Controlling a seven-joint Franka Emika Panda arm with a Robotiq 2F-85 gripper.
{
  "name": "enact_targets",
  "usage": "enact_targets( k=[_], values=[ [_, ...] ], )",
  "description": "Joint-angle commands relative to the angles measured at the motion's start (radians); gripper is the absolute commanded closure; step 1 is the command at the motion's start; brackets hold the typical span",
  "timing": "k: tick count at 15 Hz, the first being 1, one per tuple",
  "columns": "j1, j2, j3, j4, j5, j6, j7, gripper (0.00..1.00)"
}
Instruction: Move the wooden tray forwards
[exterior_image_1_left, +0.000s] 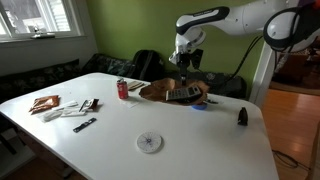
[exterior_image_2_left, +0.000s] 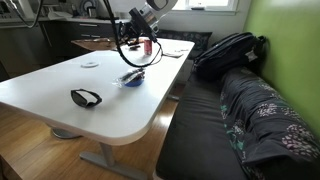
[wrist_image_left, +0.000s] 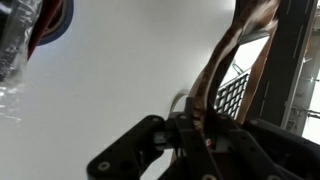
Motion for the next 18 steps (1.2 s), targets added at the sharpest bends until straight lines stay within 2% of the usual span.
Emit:
enact_targets(
  k=[1, 7, 13, 16, 17, 18],
  values=[
    [0.047, -0.016, -0.015, -0.006, -0.07, -0.051, -0.103, 0.97],
    [0.142, -0.015, -0.002, -0.015, -0.172, -0.06, -0.349, 0.97],
    [0.267, -0.015, 0.005, -0.04, -0.233, -0.044, -0.57, 0.97],
    [0.302, -0.014, 0.005, -0.065, -0.253, -0.063, -0.679, 0.97],
    [0.298, -0.017, 0.002, -0.072, -0.251, -0.057, -0.69, 0.97],
    [0.311, 0.001, -0.002, -0.047, -0.238, -0.027, -0.634, 0.89]
  ],
)
